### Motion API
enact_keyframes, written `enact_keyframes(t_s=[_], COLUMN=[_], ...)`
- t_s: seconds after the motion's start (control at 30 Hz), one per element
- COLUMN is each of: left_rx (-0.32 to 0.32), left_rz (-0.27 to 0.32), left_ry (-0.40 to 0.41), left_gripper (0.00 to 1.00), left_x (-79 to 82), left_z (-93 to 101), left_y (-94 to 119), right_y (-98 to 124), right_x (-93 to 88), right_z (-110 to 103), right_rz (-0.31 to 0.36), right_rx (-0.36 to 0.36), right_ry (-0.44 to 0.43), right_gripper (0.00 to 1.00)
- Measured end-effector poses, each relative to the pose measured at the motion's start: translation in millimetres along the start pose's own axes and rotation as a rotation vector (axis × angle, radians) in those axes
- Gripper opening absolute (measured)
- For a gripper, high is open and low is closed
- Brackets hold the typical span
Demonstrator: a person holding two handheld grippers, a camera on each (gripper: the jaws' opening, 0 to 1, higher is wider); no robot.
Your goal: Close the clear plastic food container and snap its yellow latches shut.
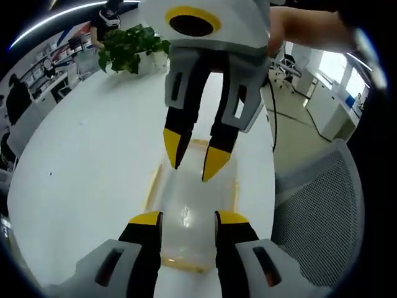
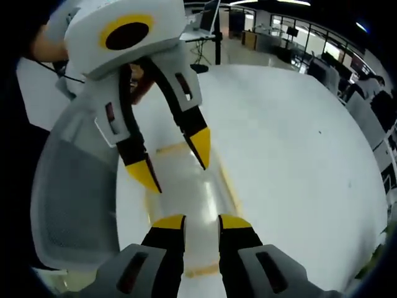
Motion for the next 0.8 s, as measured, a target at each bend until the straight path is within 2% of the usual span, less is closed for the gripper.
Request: enact_keyframes(t_s=[0.3, 0.53, 0.8], left_rx=[-0.016, -0.030, -0.045], left_rz=[0.005, -0.022, -0.040], left_ry=[-0.014, -0.034, -0.048], left_gripper=[0.32, 0.28, 0.29], left_x=[3.3, 1.5, 0.9], left_z=[0.9, 3.5, 6.0], left_y=[-4.4, -11.0, -13.3], right_y=[-5.9, -8.5, -9.4], right_x=[3.8, 3.1, 2.8], right_z=[3.2, 5.5, 8.0], right_rz=[-0.004, -0.011, -0.012], right_rx=[0.008, 0.013, 0.010], right_ry=[0.008, 0.005, 0.010], right_gripper=[0.19, 0.19, 0.19])
Point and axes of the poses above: the point that each gripper's makers call its tool centre point, and the gripper's own axes: y roughly backward along the fingers, z roughly to its right, x roughly out of its top, the point moved 9 cm from there along y, roughly backward along the fingers, and after that the axes turned 5 degrees about -z, right-handed, at the moved point
